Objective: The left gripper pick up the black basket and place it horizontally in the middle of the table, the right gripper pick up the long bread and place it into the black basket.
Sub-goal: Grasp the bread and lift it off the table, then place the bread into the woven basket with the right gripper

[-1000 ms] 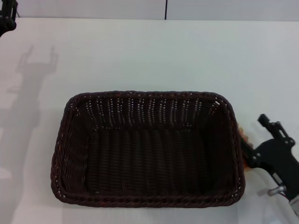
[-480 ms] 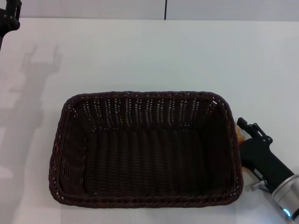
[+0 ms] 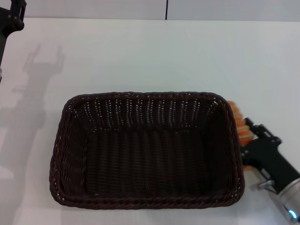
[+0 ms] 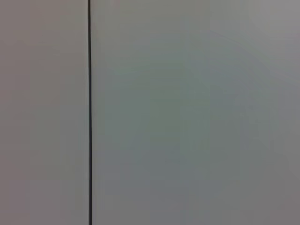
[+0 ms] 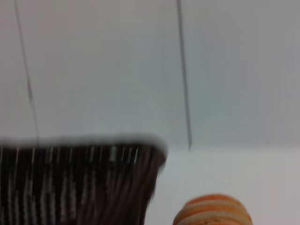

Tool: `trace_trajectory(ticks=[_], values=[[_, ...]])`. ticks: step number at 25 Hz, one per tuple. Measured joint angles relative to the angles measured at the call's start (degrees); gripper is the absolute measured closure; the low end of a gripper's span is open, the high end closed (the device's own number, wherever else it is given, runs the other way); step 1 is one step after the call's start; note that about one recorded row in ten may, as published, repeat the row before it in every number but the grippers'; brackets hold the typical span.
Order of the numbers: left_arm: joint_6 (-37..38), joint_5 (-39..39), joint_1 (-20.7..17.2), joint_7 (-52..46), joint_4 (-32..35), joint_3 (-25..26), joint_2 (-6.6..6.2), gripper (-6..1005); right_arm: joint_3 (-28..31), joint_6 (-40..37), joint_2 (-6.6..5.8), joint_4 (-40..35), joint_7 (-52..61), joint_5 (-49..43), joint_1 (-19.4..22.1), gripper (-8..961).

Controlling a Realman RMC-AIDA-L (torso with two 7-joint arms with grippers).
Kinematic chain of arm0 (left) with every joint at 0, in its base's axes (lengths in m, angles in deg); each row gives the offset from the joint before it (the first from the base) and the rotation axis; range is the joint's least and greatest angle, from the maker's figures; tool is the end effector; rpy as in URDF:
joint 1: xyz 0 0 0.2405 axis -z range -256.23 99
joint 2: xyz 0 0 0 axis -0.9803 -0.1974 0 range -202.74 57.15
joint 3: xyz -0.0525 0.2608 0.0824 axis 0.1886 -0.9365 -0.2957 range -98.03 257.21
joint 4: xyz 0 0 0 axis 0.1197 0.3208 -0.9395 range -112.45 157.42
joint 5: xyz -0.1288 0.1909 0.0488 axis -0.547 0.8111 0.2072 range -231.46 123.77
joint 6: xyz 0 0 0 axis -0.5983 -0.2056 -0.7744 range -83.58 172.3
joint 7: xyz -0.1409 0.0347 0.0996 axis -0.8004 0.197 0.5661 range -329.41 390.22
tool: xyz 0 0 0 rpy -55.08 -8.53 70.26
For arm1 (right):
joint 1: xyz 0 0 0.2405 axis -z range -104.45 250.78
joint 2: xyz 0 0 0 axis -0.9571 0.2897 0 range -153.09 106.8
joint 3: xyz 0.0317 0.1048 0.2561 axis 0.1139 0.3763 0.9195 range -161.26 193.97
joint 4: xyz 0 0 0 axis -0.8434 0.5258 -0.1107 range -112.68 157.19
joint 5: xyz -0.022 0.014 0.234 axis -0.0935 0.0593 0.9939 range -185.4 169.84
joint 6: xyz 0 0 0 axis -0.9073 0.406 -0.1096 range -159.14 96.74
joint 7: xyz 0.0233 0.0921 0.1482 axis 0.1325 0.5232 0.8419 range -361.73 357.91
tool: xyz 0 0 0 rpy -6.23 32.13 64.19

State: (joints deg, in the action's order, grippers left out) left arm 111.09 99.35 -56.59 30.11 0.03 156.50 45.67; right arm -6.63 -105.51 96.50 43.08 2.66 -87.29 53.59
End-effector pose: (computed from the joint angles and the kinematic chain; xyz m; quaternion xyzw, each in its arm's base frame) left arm -0.3206 0.4100 0.0124 -0.6359 -0.1452 -0.3411 0.6769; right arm 0.3505 0.2577 -0.1476 -0.7946 0.2829 0.2801 0.4583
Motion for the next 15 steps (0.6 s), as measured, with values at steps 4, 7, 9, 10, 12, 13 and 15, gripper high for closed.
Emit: trace_trajectory(ticks=[4, 7, 9, 10, 12, 13, 15], values=[[0.0, 0.0, 0.0, 0.0, 0.1, 0.0, -0.04, 408, 0.6, -11.5, -0.11, -0.6, -0.1, 0.2, 3.6, 347], [0.0, 0.0, 0.0, -0.1, 0.2, 0.0, -0.06, 408, 1.6, -20.0, -0.24, -1.4, -0.1, 0.4, 6.1, 372], [0.0, 0.0, -0.1, -0.1, 0.3, 0.0, -0.02, 408, 1.8, -25.2, -0.26, -1.8, -0.2, 0.1, 7.3, 390], [0.0, 0.0, -0.1, -0.1, 0.3, 0.0, -0.01, 408, 1.5, -28.3, -0.26, -2.0, -0.2, -0.2, 7.8, 398], [-0.1, 0.0, -0.1, -0.1, 0.3, 0.0, 0.02, 408, 0.7, -34.3, -0.24, -2.5, -0.3, -2.1, 8.3, 414], [-0.1, 0.0, -0.1, -0.1, 0.3, 0.0, 0.02, 408, 0.5, -36.4, -0.22, -2.8, -0.3, -3.3, 8.3, 423], [-0.1, 0.0, -0.1, -0.1, 0.3, -0.1, 0.01, 408, 0.5, -39.4, -0.21, -3.1, -0.3, -6.9, 7.6, 439]])
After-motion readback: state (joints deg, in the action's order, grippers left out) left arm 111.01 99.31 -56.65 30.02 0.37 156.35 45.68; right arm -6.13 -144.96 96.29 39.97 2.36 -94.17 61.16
